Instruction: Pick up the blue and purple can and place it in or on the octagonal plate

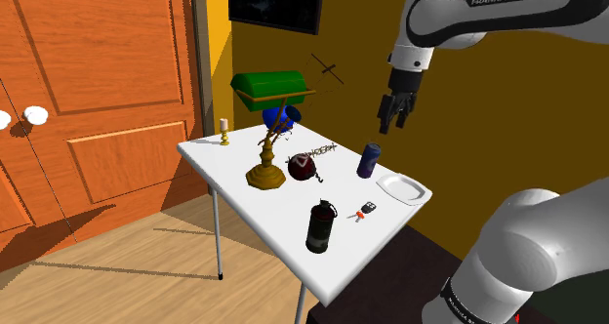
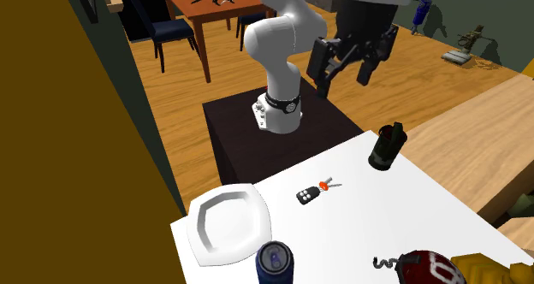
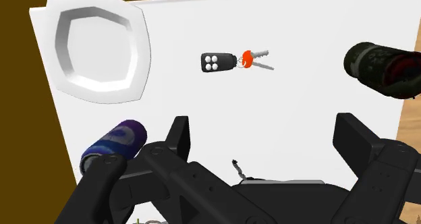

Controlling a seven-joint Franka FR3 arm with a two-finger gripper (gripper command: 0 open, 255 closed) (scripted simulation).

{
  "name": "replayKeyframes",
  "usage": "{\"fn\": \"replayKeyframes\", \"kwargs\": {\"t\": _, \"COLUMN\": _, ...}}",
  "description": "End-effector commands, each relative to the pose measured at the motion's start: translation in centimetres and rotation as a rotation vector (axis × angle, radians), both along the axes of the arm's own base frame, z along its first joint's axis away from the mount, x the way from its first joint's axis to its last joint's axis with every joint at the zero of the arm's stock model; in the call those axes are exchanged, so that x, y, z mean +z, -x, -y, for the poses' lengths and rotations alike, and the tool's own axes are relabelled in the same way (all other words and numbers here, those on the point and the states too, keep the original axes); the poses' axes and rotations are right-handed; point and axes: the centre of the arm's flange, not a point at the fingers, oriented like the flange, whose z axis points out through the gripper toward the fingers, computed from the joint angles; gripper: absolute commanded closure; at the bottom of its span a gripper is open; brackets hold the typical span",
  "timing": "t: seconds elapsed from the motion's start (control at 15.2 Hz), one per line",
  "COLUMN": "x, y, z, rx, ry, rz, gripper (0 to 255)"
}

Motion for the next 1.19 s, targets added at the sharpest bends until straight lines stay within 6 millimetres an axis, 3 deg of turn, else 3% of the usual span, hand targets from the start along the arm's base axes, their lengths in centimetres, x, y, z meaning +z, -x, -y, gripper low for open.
{"fn": "replayKeyframes", "kwargs": {"t": 0.0, "x": -1.4, "y": -1.4, "z": 1.8, "rx": 0.007, "ry": 0.001, "rz": 0.003, "gripper": 0}}
{"fn": "replayKeyframes", "kwargs": {"t": 1.12, "x": -13.0, "y": -13.3, "z": 16.7, "rx": 0.053, "ry": -0.001, "rz": 0.02, "gripper": 0}}
